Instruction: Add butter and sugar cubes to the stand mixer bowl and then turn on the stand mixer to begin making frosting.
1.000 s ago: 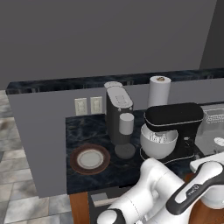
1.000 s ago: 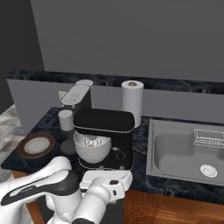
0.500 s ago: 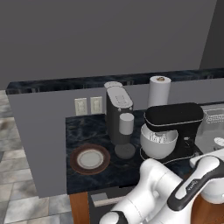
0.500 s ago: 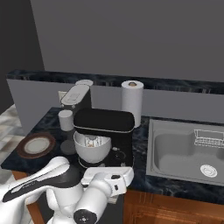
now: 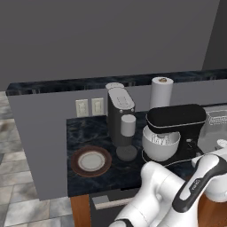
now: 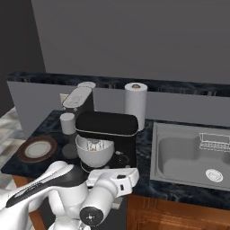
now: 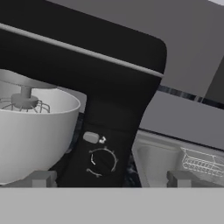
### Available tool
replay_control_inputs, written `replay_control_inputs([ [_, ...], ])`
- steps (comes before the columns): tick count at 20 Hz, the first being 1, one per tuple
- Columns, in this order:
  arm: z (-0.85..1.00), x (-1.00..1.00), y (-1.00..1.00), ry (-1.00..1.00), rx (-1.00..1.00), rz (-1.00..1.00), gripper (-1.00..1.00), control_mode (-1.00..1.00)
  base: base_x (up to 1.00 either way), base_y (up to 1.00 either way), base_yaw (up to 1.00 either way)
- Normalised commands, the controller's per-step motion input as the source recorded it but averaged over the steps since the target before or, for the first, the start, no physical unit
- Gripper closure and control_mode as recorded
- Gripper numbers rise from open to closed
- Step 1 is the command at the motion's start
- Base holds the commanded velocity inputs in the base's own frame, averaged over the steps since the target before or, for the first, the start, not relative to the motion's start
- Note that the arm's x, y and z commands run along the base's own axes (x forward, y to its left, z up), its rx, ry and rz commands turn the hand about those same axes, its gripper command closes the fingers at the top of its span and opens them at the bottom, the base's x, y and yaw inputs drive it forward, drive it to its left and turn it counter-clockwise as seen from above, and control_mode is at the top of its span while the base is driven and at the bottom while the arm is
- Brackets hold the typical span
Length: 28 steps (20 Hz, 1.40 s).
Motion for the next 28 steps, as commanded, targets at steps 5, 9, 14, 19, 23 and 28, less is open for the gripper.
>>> replay_control_inputs([
  [5,-0.16,0.11,0.05,0.03,0.0,0.0,-1.0,-1.0,0.0,0.0,0.0],
  [9,-0.13,0.04,0.08,0.01,0.0,0.0,-1.0,-1.0,0.0,0.0,0.0],
  [14,0.0,0.06,0.03,0.0,0.0,0.0,-1.0,-1.0,0.0,0.0,0.0],
  [19,-0.06,0.0,0.0,0.0,0.0,0.0,-1.0,-1.0,0.0,0.0,0.0],
  [23,-0.05,0.01,0.0,0.0,0.0,0.0,-1.0,-1.0,0.0,0.0,0.0],
  [28,0.0,0.08,0.0,0.0,0.0,0.0,-1.0,-1.0,0.0,0.0,0.0],
])
